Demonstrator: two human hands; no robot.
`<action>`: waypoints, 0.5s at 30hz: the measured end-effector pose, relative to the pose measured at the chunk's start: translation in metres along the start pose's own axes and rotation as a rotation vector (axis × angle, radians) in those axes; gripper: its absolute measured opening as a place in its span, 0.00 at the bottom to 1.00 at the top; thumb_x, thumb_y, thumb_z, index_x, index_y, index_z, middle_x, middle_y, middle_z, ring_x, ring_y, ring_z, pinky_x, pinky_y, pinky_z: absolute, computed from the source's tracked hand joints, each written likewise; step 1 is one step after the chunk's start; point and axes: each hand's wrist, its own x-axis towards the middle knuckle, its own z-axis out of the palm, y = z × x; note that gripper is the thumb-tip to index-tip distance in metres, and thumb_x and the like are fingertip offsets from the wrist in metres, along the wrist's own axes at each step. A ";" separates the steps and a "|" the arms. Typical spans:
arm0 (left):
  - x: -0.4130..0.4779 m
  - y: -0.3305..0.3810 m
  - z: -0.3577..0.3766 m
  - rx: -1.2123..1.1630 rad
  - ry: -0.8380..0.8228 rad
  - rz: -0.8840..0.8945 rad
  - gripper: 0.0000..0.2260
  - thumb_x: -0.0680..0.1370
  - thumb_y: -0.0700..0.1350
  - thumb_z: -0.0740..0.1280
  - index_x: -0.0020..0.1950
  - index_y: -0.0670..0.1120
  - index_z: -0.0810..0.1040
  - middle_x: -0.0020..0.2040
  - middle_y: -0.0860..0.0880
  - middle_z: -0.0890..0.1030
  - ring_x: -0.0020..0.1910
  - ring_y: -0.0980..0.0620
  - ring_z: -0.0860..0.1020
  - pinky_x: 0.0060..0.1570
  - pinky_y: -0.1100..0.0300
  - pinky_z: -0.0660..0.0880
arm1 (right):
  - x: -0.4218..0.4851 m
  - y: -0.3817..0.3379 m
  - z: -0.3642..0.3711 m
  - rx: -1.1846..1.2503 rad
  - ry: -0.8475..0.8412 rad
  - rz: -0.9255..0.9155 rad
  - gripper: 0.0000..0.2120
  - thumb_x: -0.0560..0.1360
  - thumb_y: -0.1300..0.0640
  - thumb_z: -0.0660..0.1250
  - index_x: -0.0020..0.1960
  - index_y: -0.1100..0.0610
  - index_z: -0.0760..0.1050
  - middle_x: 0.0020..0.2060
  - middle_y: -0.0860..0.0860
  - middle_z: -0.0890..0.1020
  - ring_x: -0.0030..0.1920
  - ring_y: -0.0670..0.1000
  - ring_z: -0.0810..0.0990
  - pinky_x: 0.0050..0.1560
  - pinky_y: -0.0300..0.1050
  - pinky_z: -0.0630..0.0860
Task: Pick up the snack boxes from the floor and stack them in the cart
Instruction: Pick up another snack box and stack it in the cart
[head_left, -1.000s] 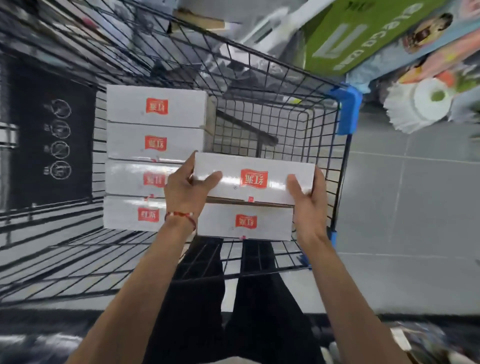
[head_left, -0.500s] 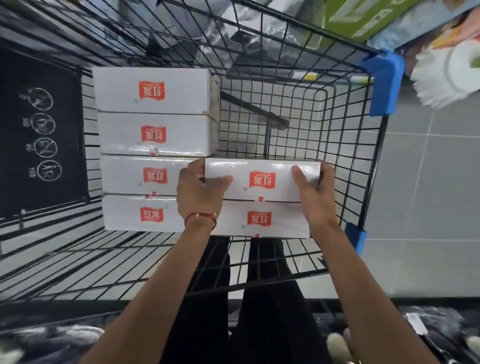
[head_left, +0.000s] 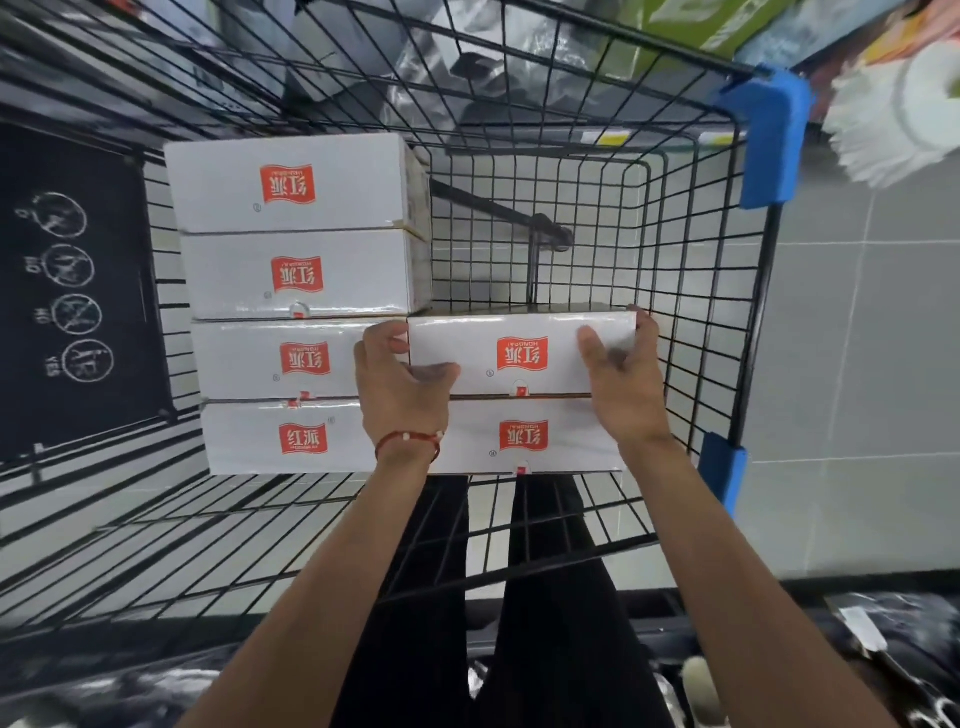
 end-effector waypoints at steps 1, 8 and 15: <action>0.000 0.000 -0.002 -0.006 -0.021 -0.001 0.29 0.68 0.39 0.79 0.66 0.49 0.72 0.59 0.50 0.76 0.38 0.62 0.77 0.45 0.64 0.76 | -0.002 0.001 0.000 0.001 -0.001 -0.002 0.33 0.83 0.51 0.68 0.83 0.54 0.56 0.61 0.54 0.82 0.61 0.51 0.82 0.70 0.56 0.76; -0.036 0.016 -0.038 -0.271 -0.105 -0.079 0.26 0.73 0.37 0.76 0.68 0.47 0.73 0.60 0.47 0.80 0.54 0.48 0.81 0.61 0.55 0.77 | -0.064 -0.007 -0.024 0.120 0.114 -0.084 0.20 0.83 0.59 0.68 0.74 0.54 0.73 0.65 0.47 0.78 0.64 0.45 0.78 0.51 0.24 0.74; -0.113 0.036 -0.049 -0.292 -0.323 0.093 0.13 0.78 0.34 0.69 0.55 0.52 0.80 0.50 0.48 0.84 0.51 0.48 0.80 0.59 0.50 0.75 | -0.150 0.008 -0.078 0.296 0.163 -0.279 0.10 0.81 0.66 0.69 0.61 0.59 0.81 0.54 0.47 0.85 0.52 0.41 0.82 0.56 0.38 0.79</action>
